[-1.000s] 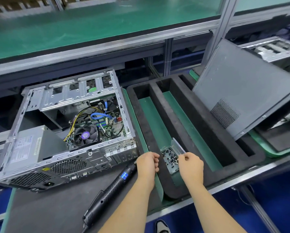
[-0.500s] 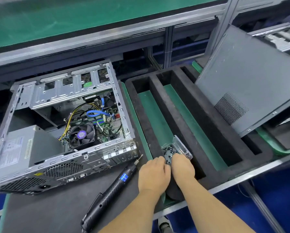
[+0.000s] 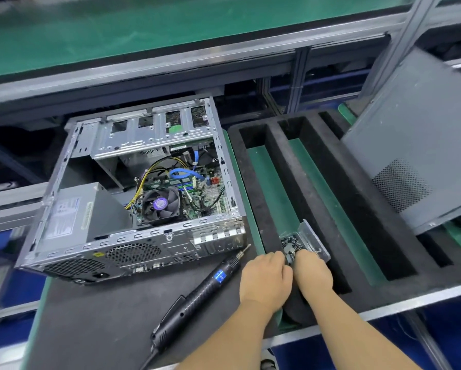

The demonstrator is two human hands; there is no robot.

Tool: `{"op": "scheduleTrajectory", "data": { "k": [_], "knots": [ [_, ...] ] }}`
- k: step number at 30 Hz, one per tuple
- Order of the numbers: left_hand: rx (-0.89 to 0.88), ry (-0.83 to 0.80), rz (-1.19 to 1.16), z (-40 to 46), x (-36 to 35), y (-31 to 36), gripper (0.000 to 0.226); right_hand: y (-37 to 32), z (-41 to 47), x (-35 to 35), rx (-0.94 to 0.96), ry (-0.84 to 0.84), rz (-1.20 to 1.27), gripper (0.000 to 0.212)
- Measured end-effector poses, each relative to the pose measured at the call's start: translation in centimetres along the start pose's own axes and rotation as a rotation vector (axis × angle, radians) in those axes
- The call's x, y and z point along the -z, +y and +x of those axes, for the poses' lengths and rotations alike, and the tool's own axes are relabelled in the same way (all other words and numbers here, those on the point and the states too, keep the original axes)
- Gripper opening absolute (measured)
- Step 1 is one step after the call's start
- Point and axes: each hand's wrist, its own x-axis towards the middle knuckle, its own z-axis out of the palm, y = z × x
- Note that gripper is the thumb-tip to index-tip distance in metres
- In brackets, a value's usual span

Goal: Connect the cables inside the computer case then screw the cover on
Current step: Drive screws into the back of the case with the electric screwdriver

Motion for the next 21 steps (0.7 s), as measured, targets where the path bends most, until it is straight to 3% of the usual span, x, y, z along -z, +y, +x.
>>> {"op": "scheduleTrajectory", "data": {
  "k": [10,21],
  "knots": [
    [0.047,0.075,-0.007,0.1,-0.24,0.14,0.014,-0.01,0.21,-0.07,-0.012,0.018,0.073,0.019],
    [0.043,0.022,-0.022,-0.1,0.05,0.09,0.014,-0.31,0.43,0.12,-0.027,0.004,0.132,0.019]
  ]
}}
